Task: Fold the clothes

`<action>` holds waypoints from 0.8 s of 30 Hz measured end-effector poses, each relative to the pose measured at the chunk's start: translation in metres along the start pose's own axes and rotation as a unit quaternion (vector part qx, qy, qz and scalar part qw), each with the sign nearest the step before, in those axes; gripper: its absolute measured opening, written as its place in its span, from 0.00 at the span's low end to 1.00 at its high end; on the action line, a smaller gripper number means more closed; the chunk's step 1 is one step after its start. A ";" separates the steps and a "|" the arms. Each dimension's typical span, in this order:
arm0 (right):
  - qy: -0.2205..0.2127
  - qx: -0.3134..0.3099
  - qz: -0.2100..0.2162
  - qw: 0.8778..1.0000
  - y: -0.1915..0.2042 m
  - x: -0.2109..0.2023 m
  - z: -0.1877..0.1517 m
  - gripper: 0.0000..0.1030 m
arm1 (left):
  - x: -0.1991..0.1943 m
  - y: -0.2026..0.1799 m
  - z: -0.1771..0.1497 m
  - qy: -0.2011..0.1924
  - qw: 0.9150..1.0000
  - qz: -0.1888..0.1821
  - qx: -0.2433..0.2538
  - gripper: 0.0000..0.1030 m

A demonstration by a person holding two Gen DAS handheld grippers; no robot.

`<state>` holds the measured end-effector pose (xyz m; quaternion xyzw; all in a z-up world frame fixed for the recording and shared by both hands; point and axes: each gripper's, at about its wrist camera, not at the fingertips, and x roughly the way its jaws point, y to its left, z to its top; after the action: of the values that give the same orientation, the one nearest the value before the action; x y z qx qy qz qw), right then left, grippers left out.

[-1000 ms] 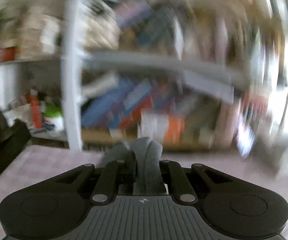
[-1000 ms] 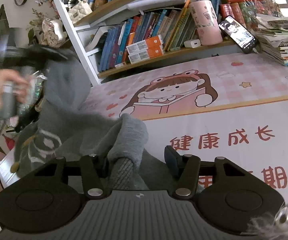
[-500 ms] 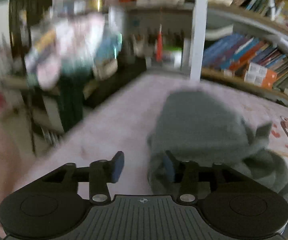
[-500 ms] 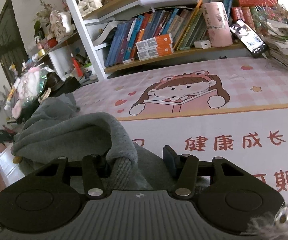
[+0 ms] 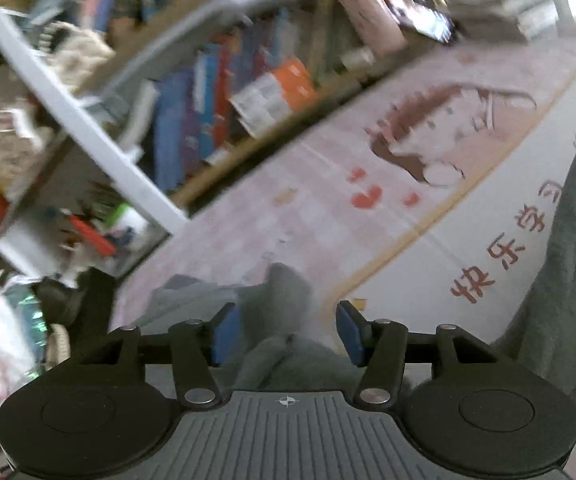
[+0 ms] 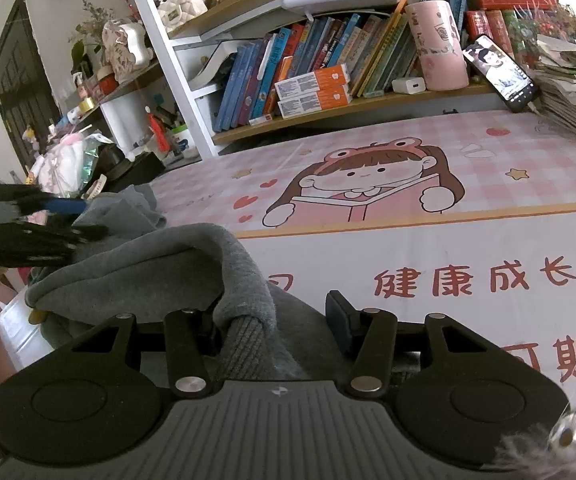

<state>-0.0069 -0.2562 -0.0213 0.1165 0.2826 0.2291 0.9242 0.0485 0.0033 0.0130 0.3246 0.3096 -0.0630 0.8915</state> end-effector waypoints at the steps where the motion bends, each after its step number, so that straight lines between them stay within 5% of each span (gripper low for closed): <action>1: 0.000 -0.001 0.000 1.000 0.000 0.000 0.000 0.47 | 0.009 -0.001 0.004 0.013 1.000 -0.004 0.005 0.53; 2: 0.000 0.000 0.000 1.000 0.000 0.000 0.000 0.47 | 0.020 -0.001 0.006 0.031 0.999 0.004 0.008 0.51; 4: 0.000 0.000 0.002 1.000 -0.001 0.000 0.000 0.47 | 0.041 0.000 0.010 0.063 0.998 0.026 0.015 0.19; 10: 0.000 0.004 0.004 1.000 -0.003 0.001 -0.001 0.47 | 0.071 -0.010 0.059 0.061 0.992 0.087 0.067 0.09; 15: -0.001 0.006 0.009 1.000 -0.005 0.001 -0.002 0.47 | 0.033 -0.007 0.150 -0.083 0.995 0.039 -0.029 0.08; 19: -0.002 0.009 0.014 1.000 -0.007 0.001 -0.003 0.47 | -0.009 -0.003 0.207 -0.214 0.966 -0.032 -0.142 0.08; 21: -0.002 0.010 0.017 1.000 -0.008 0.000 -0.003 0.47 | -0.021 -0.004 0.223 -0.254 0.948 -0.072 -0.181 0.17; 23: -0.003 0.011 0.019 1.000 -0.009 0.000 -0.003 0.46 | -0.026 -0.008 0.231 -0.262 0.939 -0.111 -0.192 0.43; 24: -0.003 0.011 0.019 1.000 -0.010 0.000 -0.003 0.46 | -0.027 -0.010 0.232 -0.260 0.938 -0.127 -0.190 0.80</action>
<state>-0.0053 -0.2645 -0.0271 0.1330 0.2804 0.2435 0.9189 0.1425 -0.1507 0.1624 0.0797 0.1114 -0.1979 0.9706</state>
